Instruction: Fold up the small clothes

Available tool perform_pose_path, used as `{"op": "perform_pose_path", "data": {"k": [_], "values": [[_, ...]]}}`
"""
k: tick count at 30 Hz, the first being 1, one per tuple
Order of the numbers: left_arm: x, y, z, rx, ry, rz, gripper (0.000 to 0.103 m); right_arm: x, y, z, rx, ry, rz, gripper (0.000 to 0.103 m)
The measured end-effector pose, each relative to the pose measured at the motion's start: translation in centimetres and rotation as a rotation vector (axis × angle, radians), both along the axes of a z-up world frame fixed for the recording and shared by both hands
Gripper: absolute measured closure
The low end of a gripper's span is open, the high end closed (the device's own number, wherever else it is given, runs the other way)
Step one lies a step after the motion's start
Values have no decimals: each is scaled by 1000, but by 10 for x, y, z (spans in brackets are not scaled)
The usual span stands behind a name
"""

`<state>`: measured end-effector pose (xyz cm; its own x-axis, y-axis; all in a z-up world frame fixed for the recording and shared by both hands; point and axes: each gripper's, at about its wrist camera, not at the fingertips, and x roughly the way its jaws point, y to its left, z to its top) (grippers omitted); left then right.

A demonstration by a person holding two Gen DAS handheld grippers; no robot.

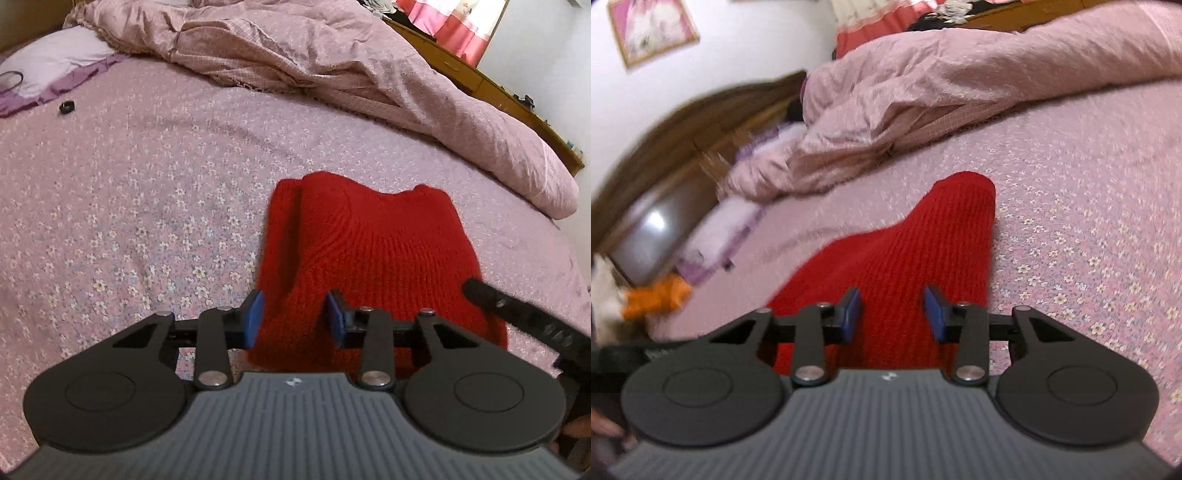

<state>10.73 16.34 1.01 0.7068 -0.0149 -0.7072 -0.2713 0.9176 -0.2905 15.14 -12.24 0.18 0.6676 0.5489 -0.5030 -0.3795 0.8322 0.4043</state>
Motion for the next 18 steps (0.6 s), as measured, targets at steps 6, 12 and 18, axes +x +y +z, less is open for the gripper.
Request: {"op": "perform_pose_path", "data": {"k": [6,12,18], "values": [[3,1,-10,36,5,2,40,0,8,-11,-107,-18,13,62],[6,3,-7,23,8,16,31,-2,5,-11,-92,-31,8,55],[10,1,4,-2,-23,-13,26,4,-28,-4,97,51,-24,22]]}}
